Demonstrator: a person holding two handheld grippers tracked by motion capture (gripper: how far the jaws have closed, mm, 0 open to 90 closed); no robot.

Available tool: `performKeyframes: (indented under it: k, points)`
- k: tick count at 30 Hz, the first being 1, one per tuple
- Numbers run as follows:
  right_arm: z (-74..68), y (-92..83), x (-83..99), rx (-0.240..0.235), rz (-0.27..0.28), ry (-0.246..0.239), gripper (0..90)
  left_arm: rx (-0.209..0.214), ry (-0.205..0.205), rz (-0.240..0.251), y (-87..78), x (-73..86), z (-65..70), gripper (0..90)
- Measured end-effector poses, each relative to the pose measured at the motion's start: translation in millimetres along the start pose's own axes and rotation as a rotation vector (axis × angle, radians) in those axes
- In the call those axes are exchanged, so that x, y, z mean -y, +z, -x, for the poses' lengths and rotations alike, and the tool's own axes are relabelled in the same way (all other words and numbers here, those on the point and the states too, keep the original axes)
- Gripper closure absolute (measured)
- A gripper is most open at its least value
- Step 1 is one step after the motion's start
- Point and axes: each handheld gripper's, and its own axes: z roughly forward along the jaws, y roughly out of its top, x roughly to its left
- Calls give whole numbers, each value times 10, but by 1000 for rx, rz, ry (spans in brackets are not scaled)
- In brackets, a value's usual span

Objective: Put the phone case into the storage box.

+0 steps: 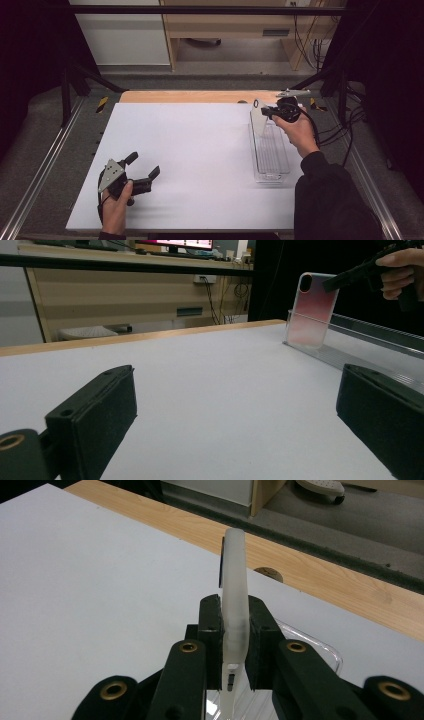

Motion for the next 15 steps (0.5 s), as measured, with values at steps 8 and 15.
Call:
performKeyframes:
  k: [8, 15]
  points:
    - [-11, 0, 8, 1, -4, 2, 787, 0, 0, 2, -2, -1, -1, 23]
    - [-13, 3, 22, 6, -5, 7, 745, 1, 0, 1, -1, -1, 0, 23]
